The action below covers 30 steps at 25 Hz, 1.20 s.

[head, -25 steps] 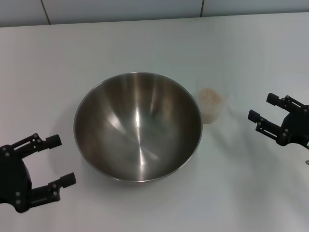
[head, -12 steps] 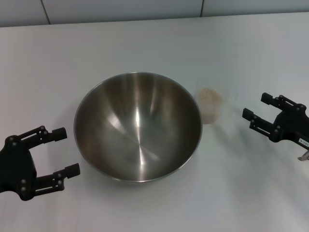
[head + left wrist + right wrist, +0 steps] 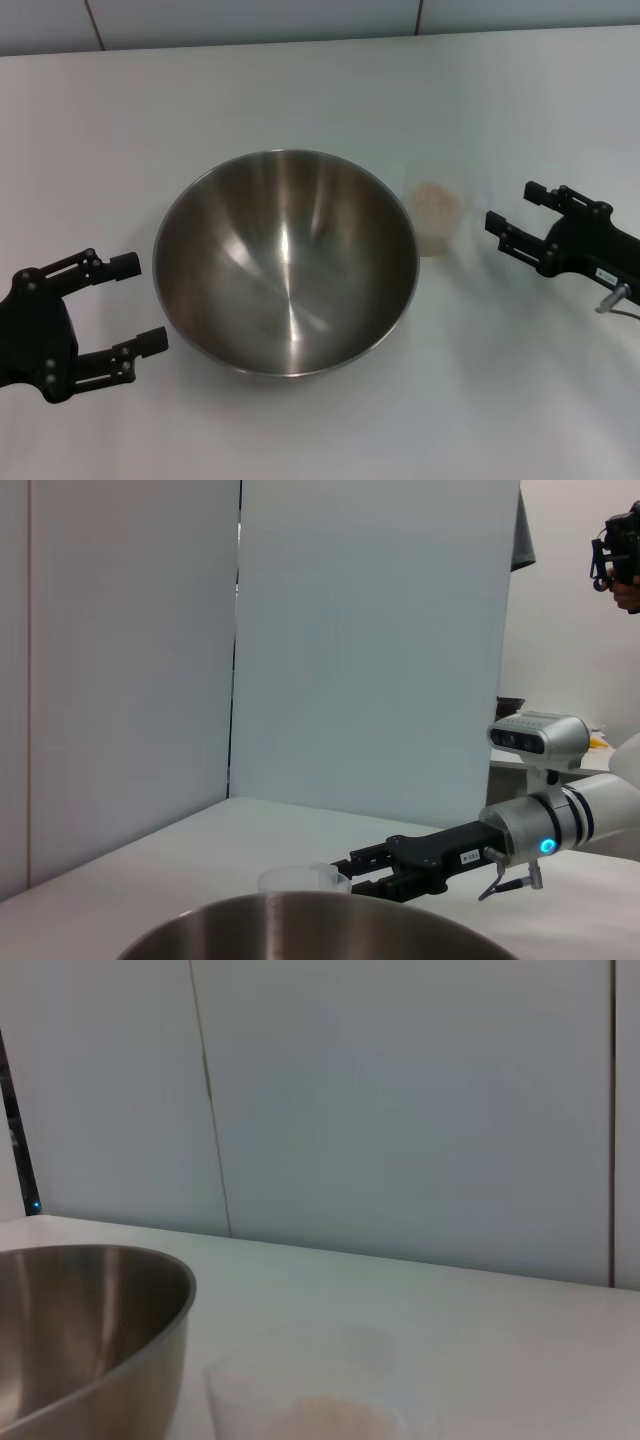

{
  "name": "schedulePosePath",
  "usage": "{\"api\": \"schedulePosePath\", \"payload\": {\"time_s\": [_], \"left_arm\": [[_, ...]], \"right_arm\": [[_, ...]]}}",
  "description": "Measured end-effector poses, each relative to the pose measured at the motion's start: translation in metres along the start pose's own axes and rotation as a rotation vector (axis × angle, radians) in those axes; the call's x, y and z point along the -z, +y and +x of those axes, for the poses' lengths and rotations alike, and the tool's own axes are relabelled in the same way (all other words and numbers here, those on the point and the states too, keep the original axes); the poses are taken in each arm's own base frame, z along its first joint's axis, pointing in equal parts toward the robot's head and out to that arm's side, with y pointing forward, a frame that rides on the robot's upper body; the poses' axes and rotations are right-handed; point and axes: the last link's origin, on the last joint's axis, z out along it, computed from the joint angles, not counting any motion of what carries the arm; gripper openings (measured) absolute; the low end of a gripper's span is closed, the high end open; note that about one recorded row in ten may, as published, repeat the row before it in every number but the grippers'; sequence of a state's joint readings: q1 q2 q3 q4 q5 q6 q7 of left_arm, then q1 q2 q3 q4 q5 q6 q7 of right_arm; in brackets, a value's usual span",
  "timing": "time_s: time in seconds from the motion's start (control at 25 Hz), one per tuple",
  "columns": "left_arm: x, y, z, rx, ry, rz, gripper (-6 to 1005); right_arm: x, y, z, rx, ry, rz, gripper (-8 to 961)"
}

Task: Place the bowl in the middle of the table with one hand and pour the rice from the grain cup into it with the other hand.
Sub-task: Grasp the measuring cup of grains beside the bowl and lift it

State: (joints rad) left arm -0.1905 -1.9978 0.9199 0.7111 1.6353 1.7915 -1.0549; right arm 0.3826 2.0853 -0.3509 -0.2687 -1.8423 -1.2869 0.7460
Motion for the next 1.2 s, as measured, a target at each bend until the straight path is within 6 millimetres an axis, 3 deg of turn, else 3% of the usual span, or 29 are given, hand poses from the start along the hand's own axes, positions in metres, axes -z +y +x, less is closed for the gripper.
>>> {"api": "schedulePosePath", "payload": {"time_s": [1.2], "left_arm": [[-0.001,-0.006,0.003,-0.022,0.015,0.027,809]], "right_arm": [[-0.026,-0.008,-0.010,0.008,0.022,0.031,715]]}}
